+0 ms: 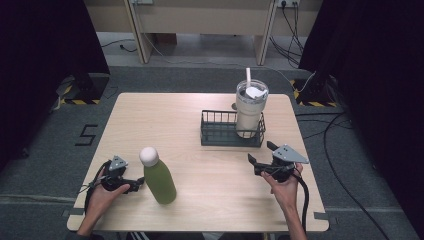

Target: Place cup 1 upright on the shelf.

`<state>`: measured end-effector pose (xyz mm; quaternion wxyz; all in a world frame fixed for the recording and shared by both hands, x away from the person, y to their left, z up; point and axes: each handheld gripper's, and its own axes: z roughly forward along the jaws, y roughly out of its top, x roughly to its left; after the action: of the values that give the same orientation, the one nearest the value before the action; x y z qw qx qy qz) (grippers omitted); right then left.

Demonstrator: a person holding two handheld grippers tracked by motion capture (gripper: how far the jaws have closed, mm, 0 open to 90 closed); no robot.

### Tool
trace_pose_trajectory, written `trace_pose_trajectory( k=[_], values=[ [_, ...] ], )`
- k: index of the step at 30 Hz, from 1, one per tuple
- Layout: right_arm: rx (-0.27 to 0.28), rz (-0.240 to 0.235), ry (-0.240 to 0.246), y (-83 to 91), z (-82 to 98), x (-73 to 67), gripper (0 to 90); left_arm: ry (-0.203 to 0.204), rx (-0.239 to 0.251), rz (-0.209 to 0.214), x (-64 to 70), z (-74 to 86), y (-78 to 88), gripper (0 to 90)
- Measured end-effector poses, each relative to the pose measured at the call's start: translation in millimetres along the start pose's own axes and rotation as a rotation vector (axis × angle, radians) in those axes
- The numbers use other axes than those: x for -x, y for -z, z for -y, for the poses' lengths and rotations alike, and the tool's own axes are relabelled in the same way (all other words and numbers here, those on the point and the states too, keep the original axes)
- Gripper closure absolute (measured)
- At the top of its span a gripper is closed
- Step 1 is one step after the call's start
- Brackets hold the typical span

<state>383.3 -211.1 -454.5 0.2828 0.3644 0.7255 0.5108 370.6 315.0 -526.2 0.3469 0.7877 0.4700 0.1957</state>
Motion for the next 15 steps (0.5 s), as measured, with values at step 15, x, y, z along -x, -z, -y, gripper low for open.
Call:
trace_pose_trajectory(
  k=[15],
  values=[
    [-0.039,-0.025,-0.015,9.1,13.0,-6.6,15.0,0.000,0.000,0.000,0.0,0.0,0.0,1.5]
  ],
)
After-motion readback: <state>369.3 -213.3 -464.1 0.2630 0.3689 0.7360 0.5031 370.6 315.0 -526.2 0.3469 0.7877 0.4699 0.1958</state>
